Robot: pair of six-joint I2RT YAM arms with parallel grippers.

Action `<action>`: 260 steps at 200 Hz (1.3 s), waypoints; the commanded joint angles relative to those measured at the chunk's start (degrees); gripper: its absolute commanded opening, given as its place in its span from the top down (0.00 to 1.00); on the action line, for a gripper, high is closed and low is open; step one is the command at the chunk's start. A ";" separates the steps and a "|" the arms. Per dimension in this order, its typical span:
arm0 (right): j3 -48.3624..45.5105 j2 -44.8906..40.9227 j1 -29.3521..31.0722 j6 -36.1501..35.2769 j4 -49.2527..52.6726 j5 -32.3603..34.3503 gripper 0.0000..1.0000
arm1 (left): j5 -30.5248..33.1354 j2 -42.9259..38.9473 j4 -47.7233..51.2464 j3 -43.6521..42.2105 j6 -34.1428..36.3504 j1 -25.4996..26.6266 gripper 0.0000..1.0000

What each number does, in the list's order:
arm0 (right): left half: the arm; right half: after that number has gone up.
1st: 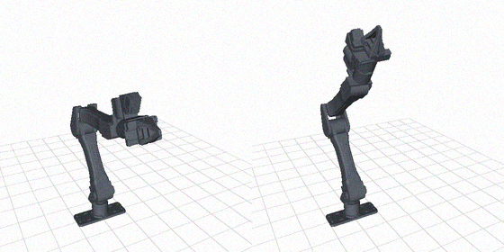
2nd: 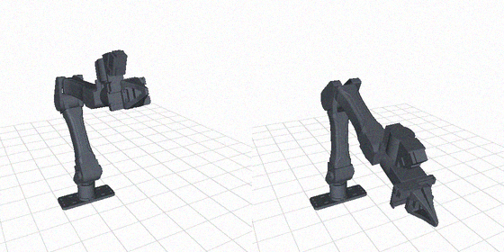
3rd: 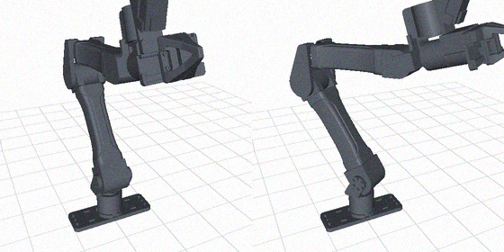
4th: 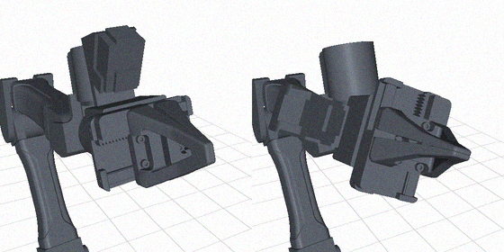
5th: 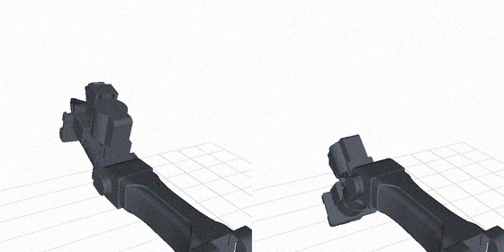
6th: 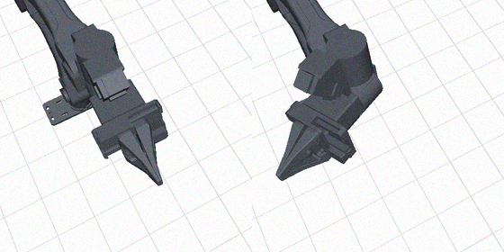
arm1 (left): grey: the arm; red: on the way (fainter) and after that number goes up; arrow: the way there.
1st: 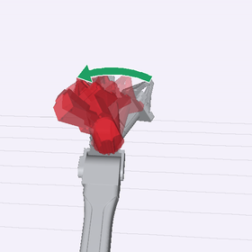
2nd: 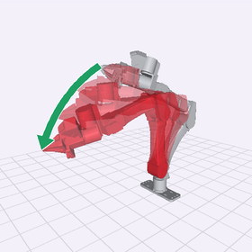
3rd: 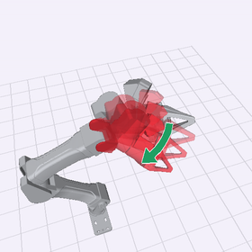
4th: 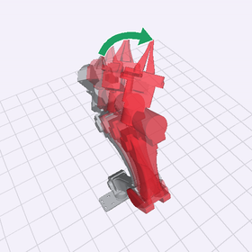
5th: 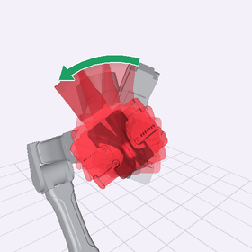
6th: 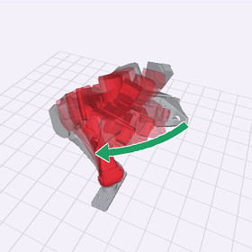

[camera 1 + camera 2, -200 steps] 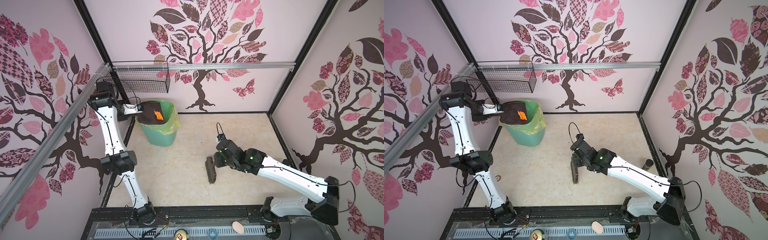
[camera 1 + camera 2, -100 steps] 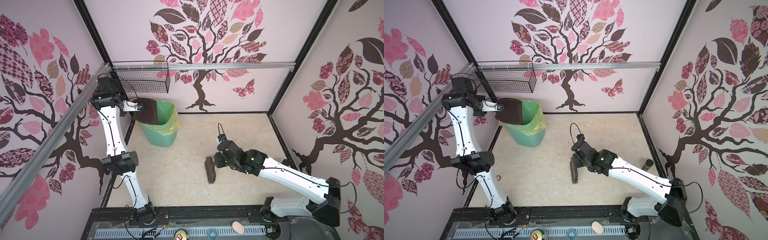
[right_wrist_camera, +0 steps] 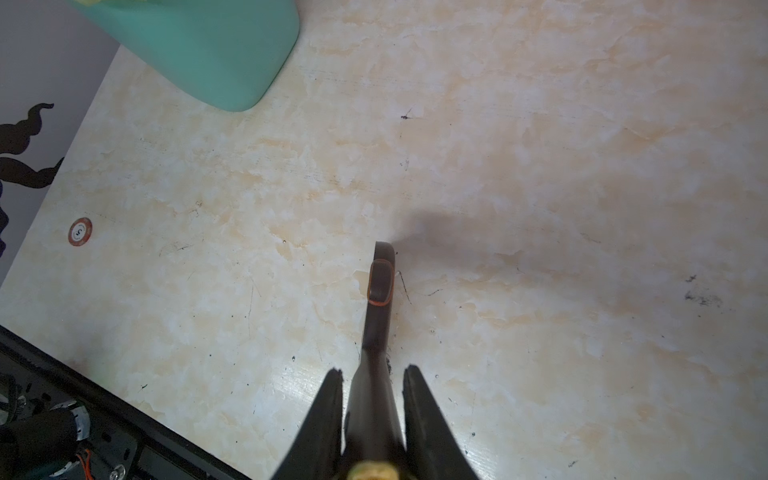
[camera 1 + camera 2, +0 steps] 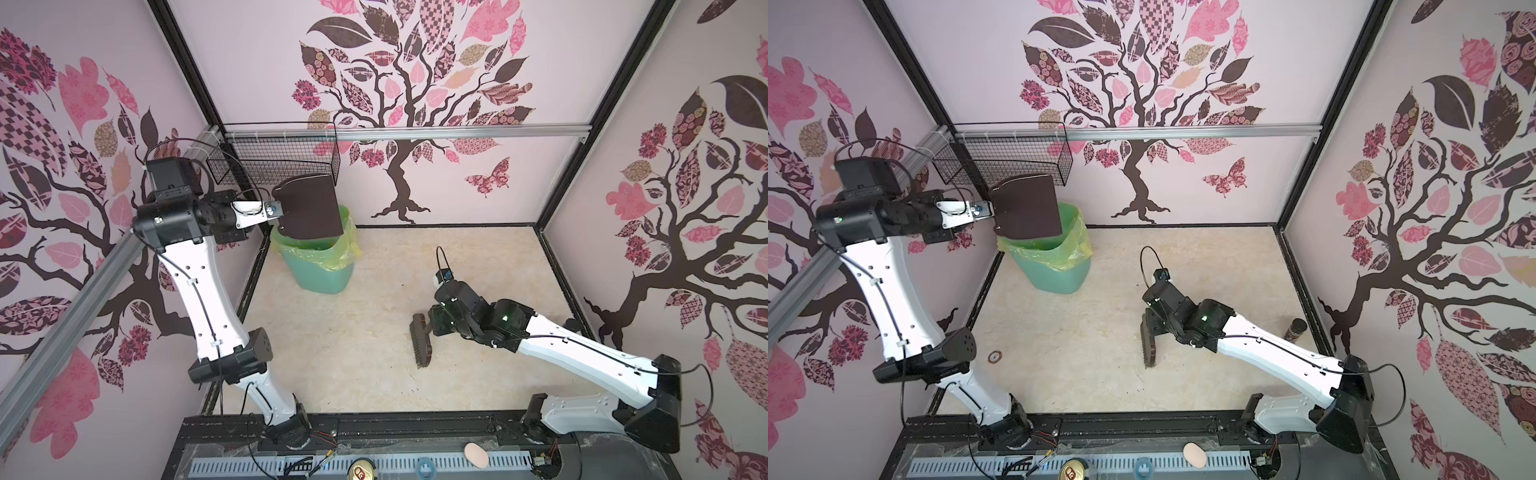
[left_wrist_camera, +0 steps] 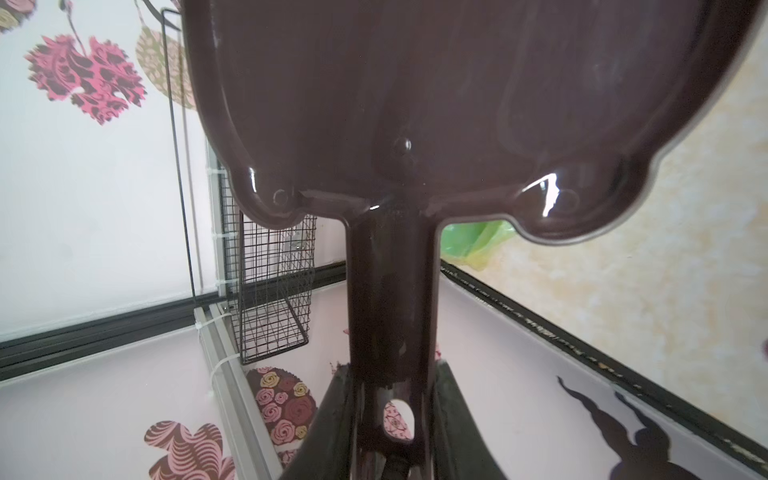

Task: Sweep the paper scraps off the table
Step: 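Lower the emptied dustpan back onto the table with the left gripper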

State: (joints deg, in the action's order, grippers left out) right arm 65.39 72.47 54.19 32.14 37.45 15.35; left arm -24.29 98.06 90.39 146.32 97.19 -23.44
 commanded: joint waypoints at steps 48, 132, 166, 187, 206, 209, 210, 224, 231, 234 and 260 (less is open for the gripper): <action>5.28 0.05 0.03 -1.16 7.59 4.59 1.00 | -9.55 -30.64 7.67 -52.72 8.82 -3.06 1.00; 6.07 -0.04 0.05 -2.31 8.08 5.71 1.00 | -3.57 -30.10 -13.76 -80.44 -4.32 6.39 0.98; 5.72 0.02 -0.11 -3.09 7.58 6.65 1.00 | 0.60 -22.98 -23.57 -82.86 -10.66 10.95 0.95; 5.28 -0.04 -0.17 -3.58 7.39 7.14 1.00 | 3.21 -21.51 -31.32 -87.23 -13.85 13.22 0.95; 5.02 -0.04 -0.31 -3.99 7.18 7.15 1.00 | 5.30 -22.54 -38.34 -92.85 -16.00 15.80 0.95; 5.00 -0.04 -0.32 -4.06 7.22 7.15 1.00 | 5.40 -22.72 -39.07 -93.67 -16.39 16.07 0.94; 5.01 -0.04 -0.32 -4.12 7.21 7.15 1.00 | 5.40 -22.73 -39.33 -93.89 -16.53 16.24 0.94; 5.02 0.04 -0.40 -4.22 7.28 7.15 1.00 | 5.91 -22.62 -41.32 -96.03 -18.17 17.97 0.94; 5.02 0.04 -0.41 -4.28 7.26 7.15 1.00 | 6.10 -22.40 -41.86 -96.67 -18.84 18.69 0.93; 5.13 0.04 -0.39 -4.20 7.35 7.15 1.00 | 6.03 -22.31 -42.01 -97.00 -19.07 18.96 0.92; 5.72 -0.05 -0.40 -3.86 7.80 7.45 1.00 | 6.19 -22.59 -44.46 -99.55 -20.99 21.42 0.91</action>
State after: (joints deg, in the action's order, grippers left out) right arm 68.86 72.55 54.17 28.45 44.82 21.15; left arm -18.02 76.51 51.29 49.41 79.79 -3.81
